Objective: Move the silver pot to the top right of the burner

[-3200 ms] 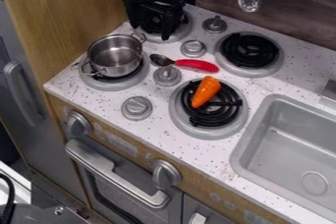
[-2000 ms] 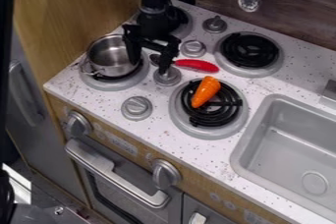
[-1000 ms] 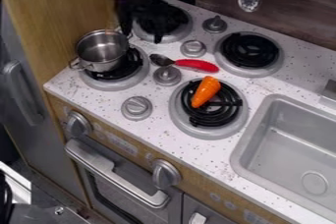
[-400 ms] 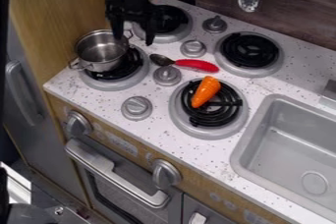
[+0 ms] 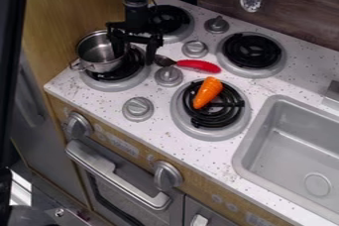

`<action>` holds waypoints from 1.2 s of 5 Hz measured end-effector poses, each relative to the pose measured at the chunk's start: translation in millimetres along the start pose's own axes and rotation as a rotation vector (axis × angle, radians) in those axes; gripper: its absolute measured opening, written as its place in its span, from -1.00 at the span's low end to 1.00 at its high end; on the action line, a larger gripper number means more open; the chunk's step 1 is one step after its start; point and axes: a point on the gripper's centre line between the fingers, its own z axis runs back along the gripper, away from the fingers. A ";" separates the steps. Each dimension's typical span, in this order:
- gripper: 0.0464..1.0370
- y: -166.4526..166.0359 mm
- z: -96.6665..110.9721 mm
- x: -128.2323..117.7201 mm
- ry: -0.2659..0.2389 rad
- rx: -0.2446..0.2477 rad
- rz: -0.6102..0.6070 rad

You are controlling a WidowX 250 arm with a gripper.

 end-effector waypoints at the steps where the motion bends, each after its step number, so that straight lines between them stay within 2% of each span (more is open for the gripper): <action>1: 0.74 -0.1 -9.3 2.7 0.017 0.005 -0.002; 3: -0.34 -3.0 -9.0 4.8 -0.003 0.033 -0.055; 4: -0.74 -6.3 -6.2 3.7 -0.028 0.045 -0.100; 5: -0.92 -9.5 -2.0 -2.6 -0.049 0.072 -0.170; 6: -0.95 -21.3 16.8 -1.3 -0.118 0.093 -0.261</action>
